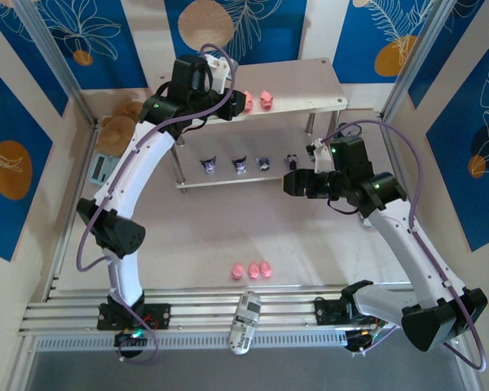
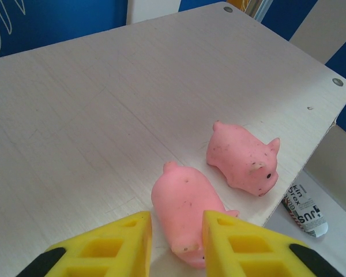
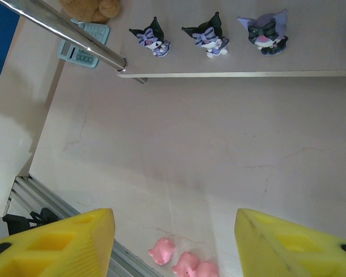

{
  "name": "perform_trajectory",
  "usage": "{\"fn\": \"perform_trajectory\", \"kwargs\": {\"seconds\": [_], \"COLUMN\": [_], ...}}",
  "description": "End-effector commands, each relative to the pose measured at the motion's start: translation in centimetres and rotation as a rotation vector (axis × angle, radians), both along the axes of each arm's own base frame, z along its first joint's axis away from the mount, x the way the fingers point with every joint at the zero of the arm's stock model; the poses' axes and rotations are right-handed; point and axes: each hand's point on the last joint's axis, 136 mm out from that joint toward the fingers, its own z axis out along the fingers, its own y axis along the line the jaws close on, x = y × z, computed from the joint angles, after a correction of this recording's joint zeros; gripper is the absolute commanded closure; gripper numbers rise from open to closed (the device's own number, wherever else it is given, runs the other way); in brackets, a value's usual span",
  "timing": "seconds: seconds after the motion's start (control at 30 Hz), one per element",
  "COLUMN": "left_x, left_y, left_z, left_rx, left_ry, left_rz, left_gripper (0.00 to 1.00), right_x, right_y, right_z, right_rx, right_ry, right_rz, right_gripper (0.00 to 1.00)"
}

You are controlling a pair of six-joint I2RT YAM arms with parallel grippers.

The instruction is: Place and organize the plastic toys onto the shelf

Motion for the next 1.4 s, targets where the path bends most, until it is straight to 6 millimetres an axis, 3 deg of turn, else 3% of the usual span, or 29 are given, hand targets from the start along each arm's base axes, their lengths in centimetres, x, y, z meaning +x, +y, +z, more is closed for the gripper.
{"fn": "perform_trajectory", "kwargs": {"seconds": [0.0,0.77,0.93,1.03,1.1,1.2,1.37], "left_x": [0.7,0.6,-0.7,-3.5,-6.2,-11.3,-19.7], "left_y": [0.3,-0.3,1.6,3.5,4.7,5.7,6.9], "left_z": [0.2,2.6,4.8,4.8,3.0,-1.6,-11.5], "left_rx": [-0.005,-0.073,-0.036,0.069,0.167,0.274,0.339], "left_ry": [-0.006,-0.071,-0.148,-0.157,-0.138,-0.103,-0.003], "left_rz": [0.016,-0.005,0.037,0.049,0.056,0.05,0.044], "left_gripper": [0.7,0.64,0.65,0.68,0.71,0.72,0.72], "right_x": [-0.1,0.0,-0.5,-1.6,-2.8,-5.8,-12.1], "right_y": [0.2,-0.3,-0.5,-0.8,-0.8,-0.4,0.1], "right_z": [-0.4,-0.6,-0.7,-1.2,-2.2,-5.0,-11.4], "right_rx": [0.005,0.011,0.001,-0.008,-0.021,-0.056,-0.192], "right_ry": [0.003,0.009,0.021,0.047,0.085,0.194,0.403], "right_rz": [0.022,0.014,0.016,0.016,0.022,0.056,0.116], "right_gripper": [0.42,0.42,0.42,0.42,0.42,0.44,0.49]}}
